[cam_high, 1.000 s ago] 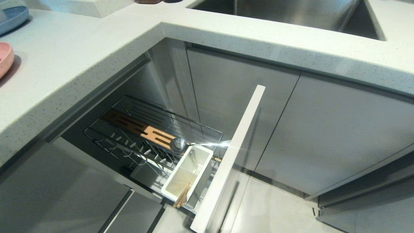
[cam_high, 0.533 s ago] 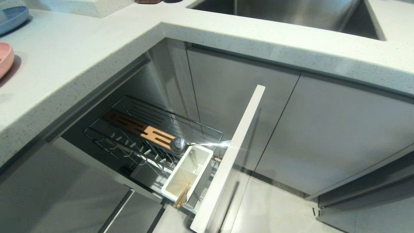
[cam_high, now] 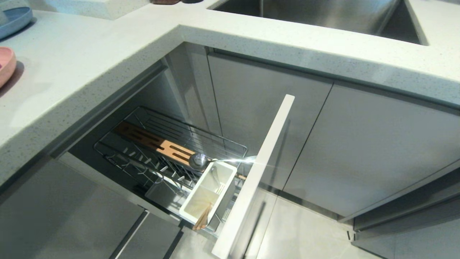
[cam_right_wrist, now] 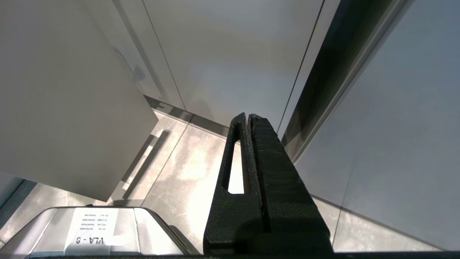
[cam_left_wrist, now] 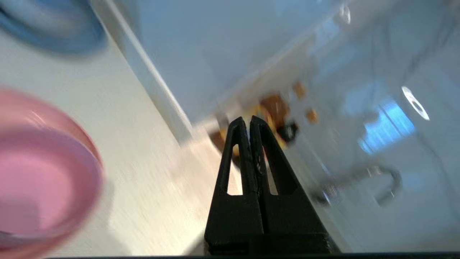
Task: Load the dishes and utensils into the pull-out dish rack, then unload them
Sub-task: Close the cupboard
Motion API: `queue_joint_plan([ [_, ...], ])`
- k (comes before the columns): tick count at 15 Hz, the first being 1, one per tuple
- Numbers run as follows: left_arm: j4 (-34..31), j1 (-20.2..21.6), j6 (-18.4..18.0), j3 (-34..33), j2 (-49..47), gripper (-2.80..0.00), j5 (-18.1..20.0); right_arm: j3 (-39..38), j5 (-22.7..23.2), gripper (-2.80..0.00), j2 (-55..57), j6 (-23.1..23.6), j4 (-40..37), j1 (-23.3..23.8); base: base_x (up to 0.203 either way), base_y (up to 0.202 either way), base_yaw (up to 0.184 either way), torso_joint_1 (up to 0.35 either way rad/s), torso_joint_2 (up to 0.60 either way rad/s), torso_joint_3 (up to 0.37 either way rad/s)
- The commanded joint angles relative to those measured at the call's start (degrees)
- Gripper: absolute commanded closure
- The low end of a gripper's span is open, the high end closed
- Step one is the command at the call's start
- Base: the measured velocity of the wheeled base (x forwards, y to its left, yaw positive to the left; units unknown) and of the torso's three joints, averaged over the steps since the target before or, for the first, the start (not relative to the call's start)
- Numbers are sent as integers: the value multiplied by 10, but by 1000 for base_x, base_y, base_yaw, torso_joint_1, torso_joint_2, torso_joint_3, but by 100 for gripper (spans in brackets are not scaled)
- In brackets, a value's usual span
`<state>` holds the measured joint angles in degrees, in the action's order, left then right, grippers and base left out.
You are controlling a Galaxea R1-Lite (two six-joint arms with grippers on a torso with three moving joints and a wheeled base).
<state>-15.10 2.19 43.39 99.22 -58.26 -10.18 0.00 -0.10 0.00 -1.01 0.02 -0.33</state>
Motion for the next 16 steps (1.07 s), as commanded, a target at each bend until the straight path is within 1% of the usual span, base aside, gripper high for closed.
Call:
queue_joint_plan([
  [1, -18, -84, 9, 17, -54, 0, -6, -1, -1, 0, 0, 0, 0, 0, 0, 0, 0, 0, 0, 0],
  [3, -25, -169, 11, 21, -83, 0, -9, -1, 0, 0, 0, 0, 0, 0, 0, 0, 0, 0, 0, 0],
  [6, -28, -313, 8, 23, -122, 0, 0, -1, 0, 0, 0, 0, 0, 0, 0, 0, 0, 0, 0, 0],
  [8, -28, -396, -13, 24, -153, 0, 2, -1, 0, 0, 0, 0, 0, 0, 0, 0, 0, 0, 0, 0],
  [10, -32, -464, -42, 21, -177, 0, -2, -1, 0, 0, 0, 0, 1, 0, 0, 0, 0, 0, 0, 0],
  [11, -37, -501, -57, 16, -188, 0, -11, -1, 0, 0, 0, 0, 1, 0, 0, 0, 0, 0, 0, 0],
  [12, -43, -536, -67, 10, -200, 0, -28, -1, 0, 0, 0, 0, 0, 0, 0, 0, 0, 0, 0, 0],
  [14, -63, -595, -83, -5, -230, 0, -72, -1, -1, 0, 0, 0, 1, 0, 0, 0, 0, 0, 0, 0],
  [15, -81, -618, -95, -18, -245, 0, -90, -1, 0, 0, 0, 0, 0, 0, 0, 0, 0, 0, 0, 0],
  [16, -98, -631, -99, -28, -254, 0, -96, -1, 0, 0, 0, 0, 0, 0, 0, 0, 0, 0, 0, 0],
])
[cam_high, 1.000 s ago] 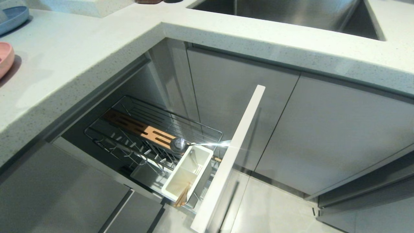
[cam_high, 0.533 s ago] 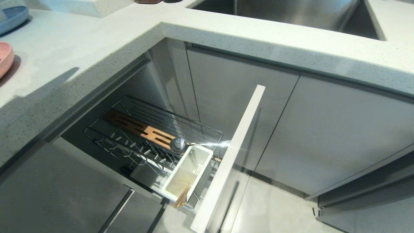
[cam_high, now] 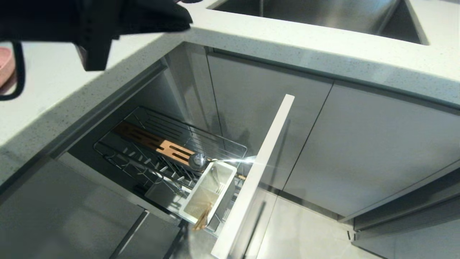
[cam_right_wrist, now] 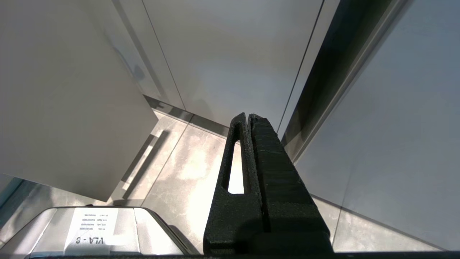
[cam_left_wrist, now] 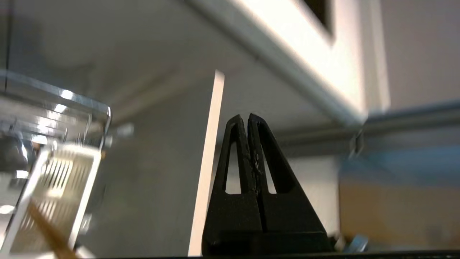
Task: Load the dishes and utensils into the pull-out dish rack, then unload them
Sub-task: Close the cupboard
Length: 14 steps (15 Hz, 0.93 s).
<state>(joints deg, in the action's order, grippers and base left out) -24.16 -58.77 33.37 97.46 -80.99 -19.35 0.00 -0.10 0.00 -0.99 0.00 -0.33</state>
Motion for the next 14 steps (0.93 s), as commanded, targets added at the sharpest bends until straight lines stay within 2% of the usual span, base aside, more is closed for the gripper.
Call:
queue_joint_plan([
  [1, -17, -39, 1, -20, -30, 0, -4, -1, 0, 0, 0, -1, 0, 0, 0, 0, 0, 0, 0, 0],
  [10, -55, -131, 7, -26, -103, 0, 15, -1, 0, 0, 0, 0, 0, 0, 0, 0, 0, 0, 0, 0],
  [14, -133, -154, 3, -22, -140, 0, 3, -1, 0, 0, 0, -1, 0, 0, 0, 0, 0, 0, 0, 0],
])
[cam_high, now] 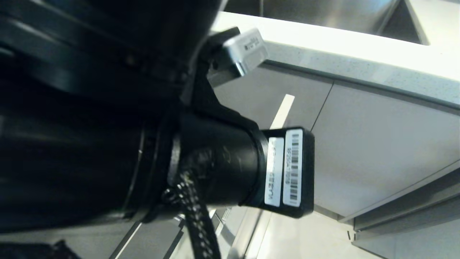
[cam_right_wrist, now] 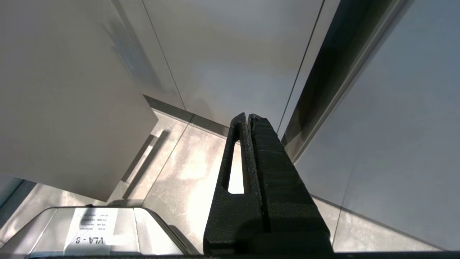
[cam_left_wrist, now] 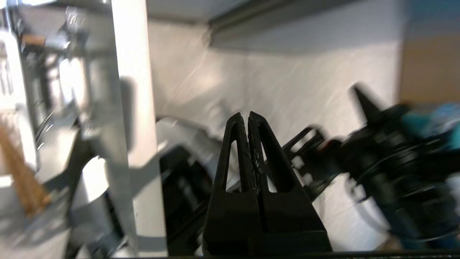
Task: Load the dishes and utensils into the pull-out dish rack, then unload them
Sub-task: Close the cupboard
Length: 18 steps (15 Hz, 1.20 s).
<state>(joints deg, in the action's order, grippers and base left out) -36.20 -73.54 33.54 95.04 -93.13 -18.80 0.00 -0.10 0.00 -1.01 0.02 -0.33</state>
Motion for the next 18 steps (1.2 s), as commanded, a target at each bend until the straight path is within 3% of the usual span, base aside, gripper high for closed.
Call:
queue_joint_plan([
  [1, -24, -9, 0, 3, -22, 0, -7, -1, 0, 0, 0, 0, 1, -1, 0, 0, 0, 0, 0, 0],
  [8, -85, -9, -13, 5, -38, 0, -87, -1, 0, 0, 0, 0, 1, 0, 0, 0, 0, 0, 0, 0],
  [14, -103, -8, -20, 5, -43, 0, -104, -1, 0, 0, 0, 0, 0, 0, 0, 0, 0, 0, 0, 0],
  [18, -124, -3, -20, 4, -46, 0, -170, -1, -1, 0, 0, 0, 1, 0, 0, 0, 0, 0, 0, 0],
])
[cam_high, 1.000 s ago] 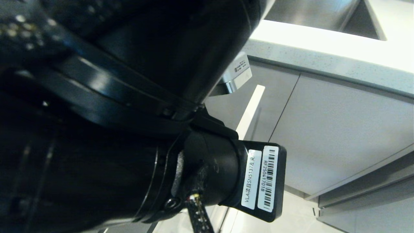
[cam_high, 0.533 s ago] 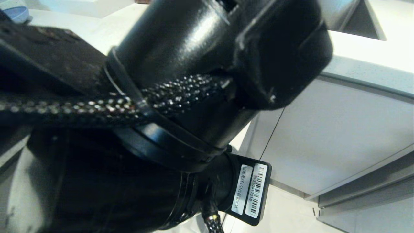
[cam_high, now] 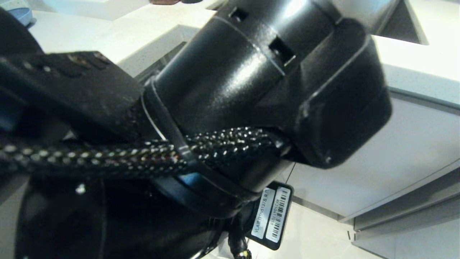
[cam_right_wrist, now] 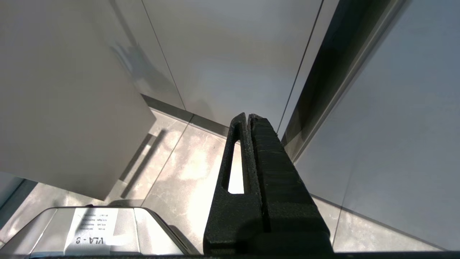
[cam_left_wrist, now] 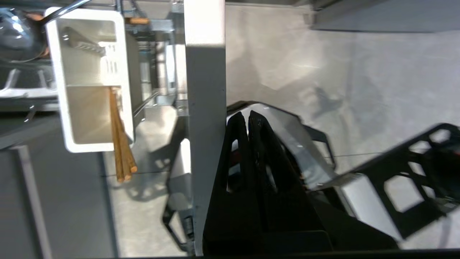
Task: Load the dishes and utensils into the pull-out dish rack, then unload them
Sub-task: Close the cupboard
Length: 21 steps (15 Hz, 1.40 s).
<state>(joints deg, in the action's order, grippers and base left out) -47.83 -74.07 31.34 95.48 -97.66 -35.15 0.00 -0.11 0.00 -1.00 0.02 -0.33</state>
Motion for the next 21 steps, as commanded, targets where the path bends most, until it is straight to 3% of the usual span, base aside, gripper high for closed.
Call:
queue_joint_plan([
  [1, -13, 9, 2, 0, 0, 0, -14, -1, -1, 0, 0, 0, 0, 0, 0, 0, 0, 0, 0, 0],
  [5, -20, 23, 2, 0, 0, 0, -50, -1, 0, 0, 0, 0, 0, 0, 0, 0, 0, 0, 0, 0],
  [11, -46, 81, -5, 0, 1, 0, -106, -1, 0, 0, 0, 0, 0, 0, 0, 0, 0, 0, 0, 0],
  [16, -72, 134, -8, 3, 9, 0, -132, -1, 0, 0, 0, 0, 1, 0, 0, 0, 0, 0, 0, 0],
  [21, -73, 193, -36, 3, 27, 0, -145, -1, 0, 0, 0, 0, 0, 0, 0, 0, 0, 0, 0, 0],
])
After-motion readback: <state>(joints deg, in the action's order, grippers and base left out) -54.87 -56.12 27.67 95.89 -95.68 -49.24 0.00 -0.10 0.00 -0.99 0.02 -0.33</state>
